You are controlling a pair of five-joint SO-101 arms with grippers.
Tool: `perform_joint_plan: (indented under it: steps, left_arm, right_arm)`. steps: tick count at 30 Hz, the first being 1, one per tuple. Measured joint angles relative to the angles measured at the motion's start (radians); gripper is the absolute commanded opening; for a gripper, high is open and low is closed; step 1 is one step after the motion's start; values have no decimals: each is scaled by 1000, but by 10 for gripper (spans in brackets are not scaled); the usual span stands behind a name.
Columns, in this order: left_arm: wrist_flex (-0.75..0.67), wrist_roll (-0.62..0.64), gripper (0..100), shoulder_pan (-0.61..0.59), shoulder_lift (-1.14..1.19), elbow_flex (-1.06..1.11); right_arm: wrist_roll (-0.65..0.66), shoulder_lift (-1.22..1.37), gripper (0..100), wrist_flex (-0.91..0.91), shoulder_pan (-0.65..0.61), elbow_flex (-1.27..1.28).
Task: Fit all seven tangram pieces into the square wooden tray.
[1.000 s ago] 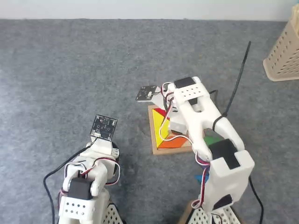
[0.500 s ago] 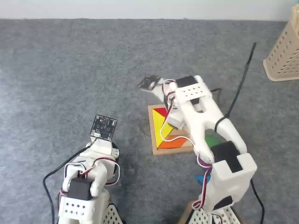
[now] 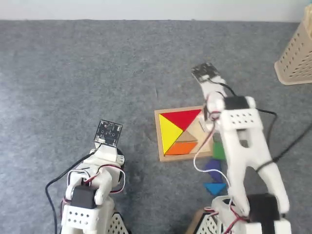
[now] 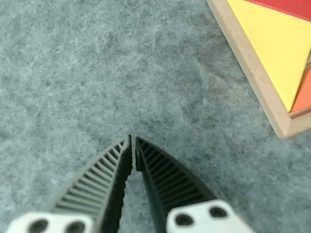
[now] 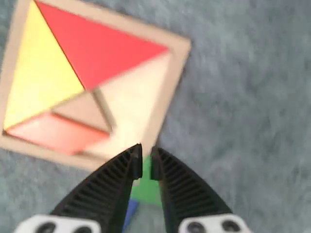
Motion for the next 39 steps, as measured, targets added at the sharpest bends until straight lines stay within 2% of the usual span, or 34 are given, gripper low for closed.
perform_joint_plan:
  steps: [3,6,12,18,26,35,39]
  left_arm:
    - [0,0,12,0,0,0]
    - [0,0,12,0,0,0]
    - [0,0,12,0,0,0]
    - [0,0,12,0,0,0]
    - [0,0,12,0,0,0]
    - [0,0,12,0,0,0]
    - [0,0,12,0,0,0]
  right_arm:
    - [29,-5,151,75,57,6]
    - [-20,37,188,124,109,6]
    - [-60,213,225,132,109,6]
    - [-101,226,225,124,103,25]
    - [-196,224,225,29,55,94]
    - [-215,224,221,9,54,94]
    - [-218,224,221,-46,114,94]
